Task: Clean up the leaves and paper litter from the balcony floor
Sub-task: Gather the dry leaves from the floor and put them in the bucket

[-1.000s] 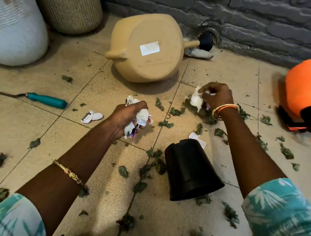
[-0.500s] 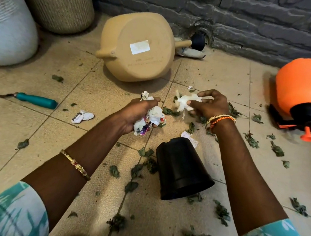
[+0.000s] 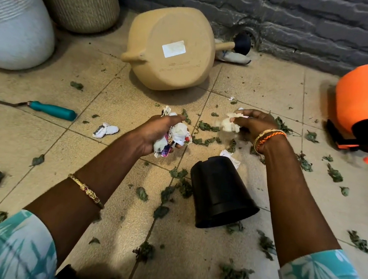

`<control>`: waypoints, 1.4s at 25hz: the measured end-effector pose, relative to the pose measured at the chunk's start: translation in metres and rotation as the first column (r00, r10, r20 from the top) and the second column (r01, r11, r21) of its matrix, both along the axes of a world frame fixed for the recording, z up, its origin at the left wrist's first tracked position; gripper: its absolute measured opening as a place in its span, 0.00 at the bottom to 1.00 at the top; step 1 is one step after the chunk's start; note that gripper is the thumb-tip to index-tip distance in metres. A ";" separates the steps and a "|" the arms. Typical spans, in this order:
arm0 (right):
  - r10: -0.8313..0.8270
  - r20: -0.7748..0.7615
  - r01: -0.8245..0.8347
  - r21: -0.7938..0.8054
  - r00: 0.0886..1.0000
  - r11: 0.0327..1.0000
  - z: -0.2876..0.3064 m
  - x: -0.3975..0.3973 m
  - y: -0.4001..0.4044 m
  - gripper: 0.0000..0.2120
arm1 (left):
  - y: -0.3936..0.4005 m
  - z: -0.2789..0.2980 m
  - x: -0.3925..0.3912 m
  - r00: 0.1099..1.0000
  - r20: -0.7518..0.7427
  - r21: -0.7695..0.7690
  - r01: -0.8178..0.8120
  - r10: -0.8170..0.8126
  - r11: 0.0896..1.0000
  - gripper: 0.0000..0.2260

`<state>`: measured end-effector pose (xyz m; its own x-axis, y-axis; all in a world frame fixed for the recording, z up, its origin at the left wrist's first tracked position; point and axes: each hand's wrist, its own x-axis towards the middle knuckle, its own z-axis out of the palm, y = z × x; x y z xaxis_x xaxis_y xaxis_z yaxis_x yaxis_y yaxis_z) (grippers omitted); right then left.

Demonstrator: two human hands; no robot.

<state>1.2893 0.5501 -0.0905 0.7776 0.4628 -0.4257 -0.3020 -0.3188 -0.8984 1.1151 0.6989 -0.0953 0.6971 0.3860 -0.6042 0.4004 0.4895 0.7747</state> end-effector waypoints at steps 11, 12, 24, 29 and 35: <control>0.242 0.187 -0.207 -0.187 0.952 0.960 -0.022 0.002 0.035 0.05 | -0.002 0.002 0.011 0.991 -0.106 0.232 -0.050 0.076 0.972 0.05; 0.230 0.357 -0.101 -0.343 0.905 0.934 -0.030 0.026 0.032 0.07 | 0.004 -0.001 0.009 0.987 -0.137 0.259 -0.045 0.083 0.965 0.06; 0.013 0.485 0.153 -0.300 0.875 0.942 -0.064 0.086 0.034 0.04 | 0.025 -0.022 0.003 0.969 -0.164 0.205 -0.152 0.187 0.967 0.08; -0.136 0.092 0.126 0.105 0.986 0.986 -0.014 0.057 0.034 0.05 | 0.021 -0.012 0.009 0.986 -0.145 0.192 -0.047 0.075 0.980 0.10; 0.363 0.100 -0.366 0.011 0.926 0.931 0.006 -0.018 0.065 0.05 | 0.010 -0.006 0.028 1.000 -0.010 0.085 0.024 -0.023 0.996 0.32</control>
